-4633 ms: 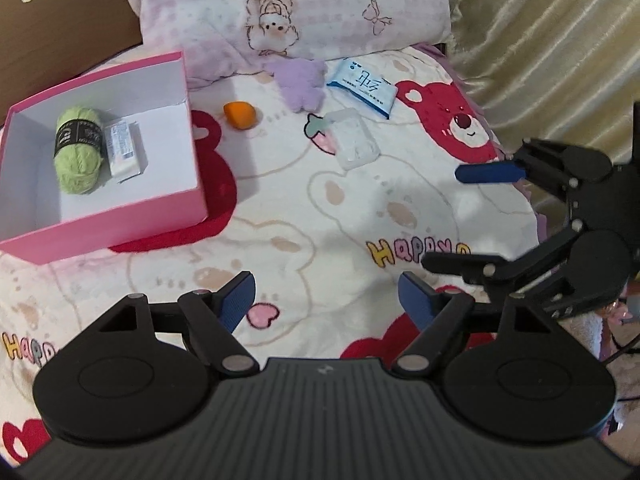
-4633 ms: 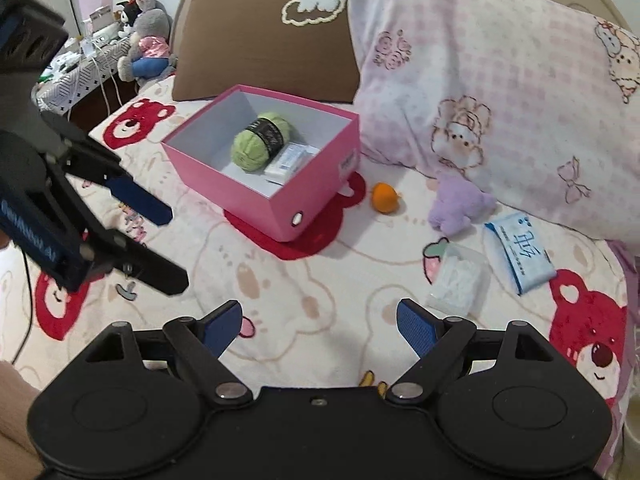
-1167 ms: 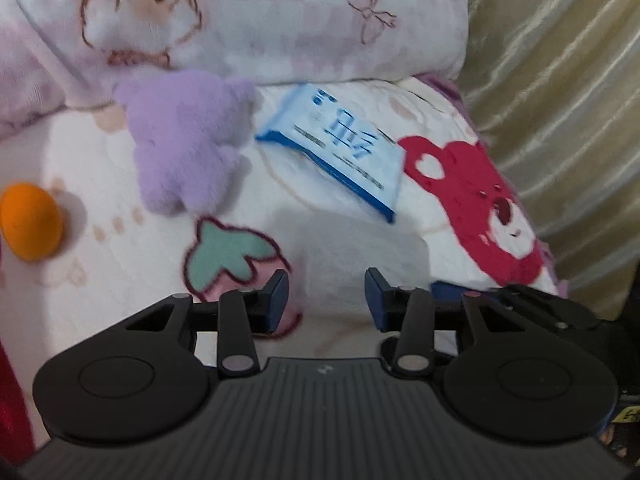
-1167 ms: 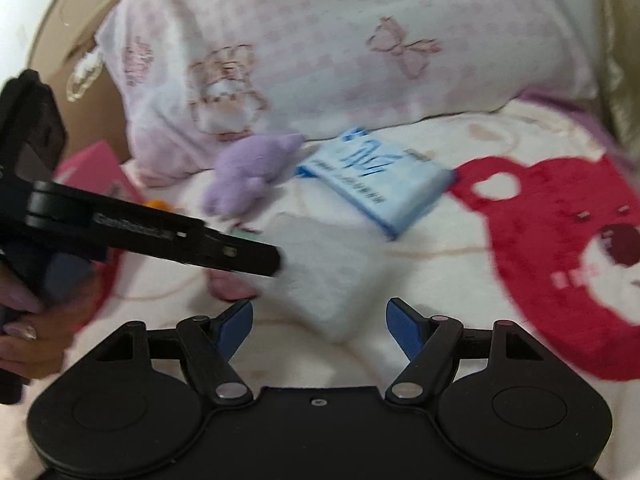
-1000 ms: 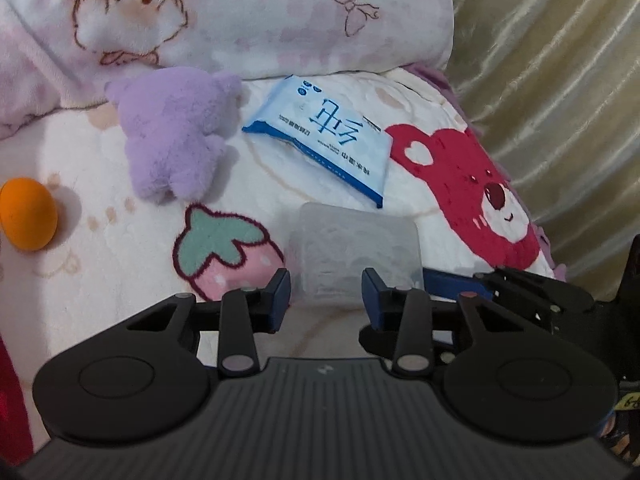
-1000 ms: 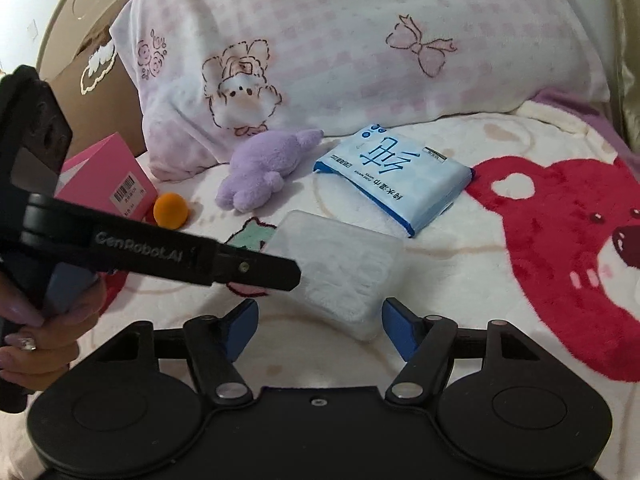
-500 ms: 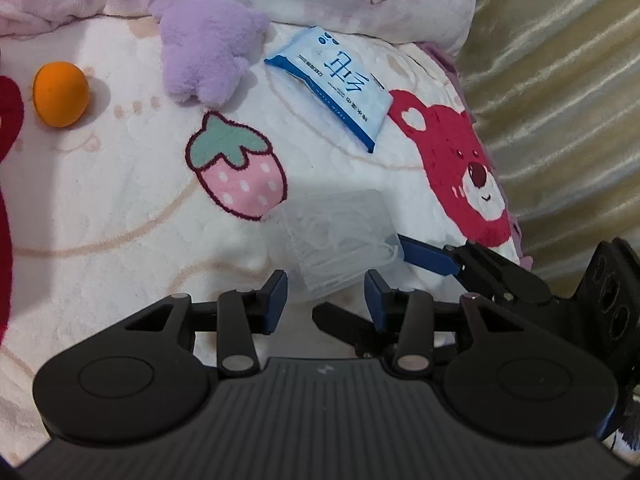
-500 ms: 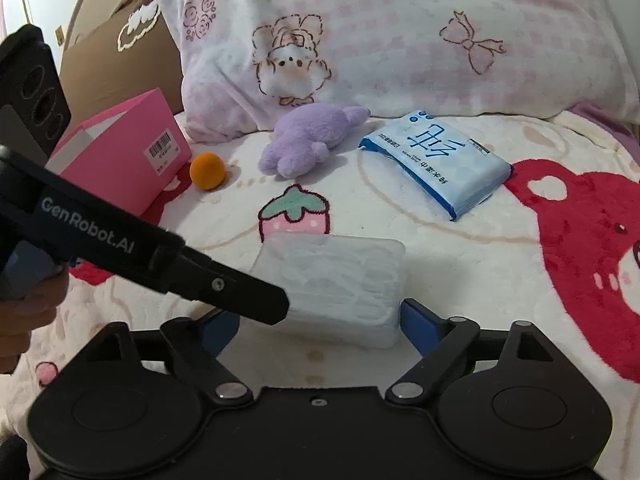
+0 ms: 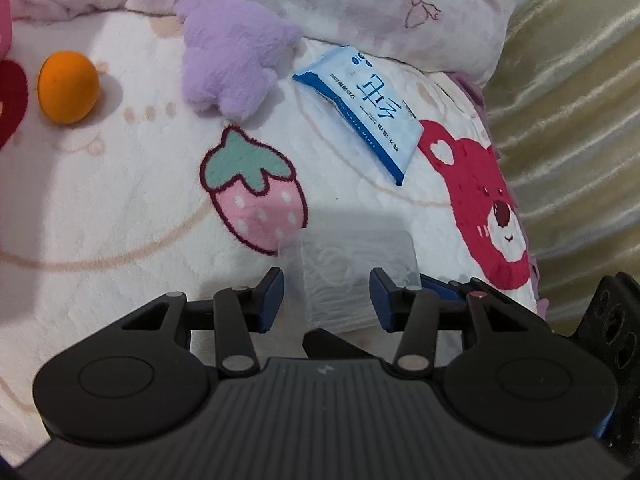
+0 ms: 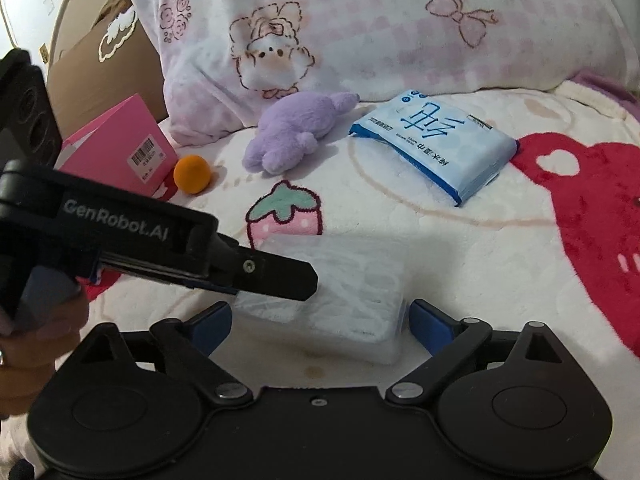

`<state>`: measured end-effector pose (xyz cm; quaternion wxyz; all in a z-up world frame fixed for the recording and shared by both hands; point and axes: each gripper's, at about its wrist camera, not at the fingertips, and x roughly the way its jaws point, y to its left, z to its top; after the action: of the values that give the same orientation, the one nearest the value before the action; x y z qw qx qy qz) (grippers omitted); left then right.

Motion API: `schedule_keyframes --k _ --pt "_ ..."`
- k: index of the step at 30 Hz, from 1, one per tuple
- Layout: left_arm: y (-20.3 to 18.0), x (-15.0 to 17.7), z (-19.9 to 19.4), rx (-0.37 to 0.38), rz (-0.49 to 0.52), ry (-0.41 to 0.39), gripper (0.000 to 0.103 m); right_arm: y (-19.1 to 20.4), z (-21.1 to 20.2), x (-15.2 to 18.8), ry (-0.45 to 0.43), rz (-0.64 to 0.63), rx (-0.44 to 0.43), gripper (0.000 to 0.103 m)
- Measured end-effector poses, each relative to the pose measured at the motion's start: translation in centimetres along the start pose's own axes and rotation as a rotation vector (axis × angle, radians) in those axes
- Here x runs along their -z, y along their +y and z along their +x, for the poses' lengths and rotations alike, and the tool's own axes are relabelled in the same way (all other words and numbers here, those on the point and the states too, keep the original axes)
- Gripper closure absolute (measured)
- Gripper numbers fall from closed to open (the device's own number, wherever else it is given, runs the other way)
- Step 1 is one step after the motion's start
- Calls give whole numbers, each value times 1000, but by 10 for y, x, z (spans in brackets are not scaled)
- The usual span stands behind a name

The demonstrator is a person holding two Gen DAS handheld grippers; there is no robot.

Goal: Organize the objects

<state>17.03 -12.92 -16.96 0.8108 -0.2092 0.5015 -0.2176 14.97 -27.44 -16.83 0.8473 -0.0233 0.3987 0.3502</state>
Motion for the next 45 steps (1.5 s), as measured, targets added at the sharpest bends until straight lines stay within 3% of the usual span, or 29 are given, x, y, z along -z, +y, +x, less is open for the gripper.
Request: schedule_keyframes --k 2,6,13,16,19,26,39,45 --pt "4 0 3 15 -47 7 56 0 2 1 -16 -73 13 2" --pt "13 1 5 48 -97 9 56 -2 3 0 -12 -64 11 2" --pt "-1 12 -1 16 -23 -43 58 7 -3 6 -27 -67 34 5" --pt "-8 19 -12 20 -13 -44 59 18 -17 15 -81 -98 64 5" --pt "-16 28 -29 6 17 -77 59 33 -28 18 -92 -157 85 5" --pt "-12 43 -63 -6 8 -101 60 55 -45 14 -78 -131 42 5" --pt "2 62 -149 -111 22 -20 61 131 -69 17 17 -64 -28 5" --pt "16 71 -188 -62 10 -3 63 161 -89 19 29 -73 -54 5"
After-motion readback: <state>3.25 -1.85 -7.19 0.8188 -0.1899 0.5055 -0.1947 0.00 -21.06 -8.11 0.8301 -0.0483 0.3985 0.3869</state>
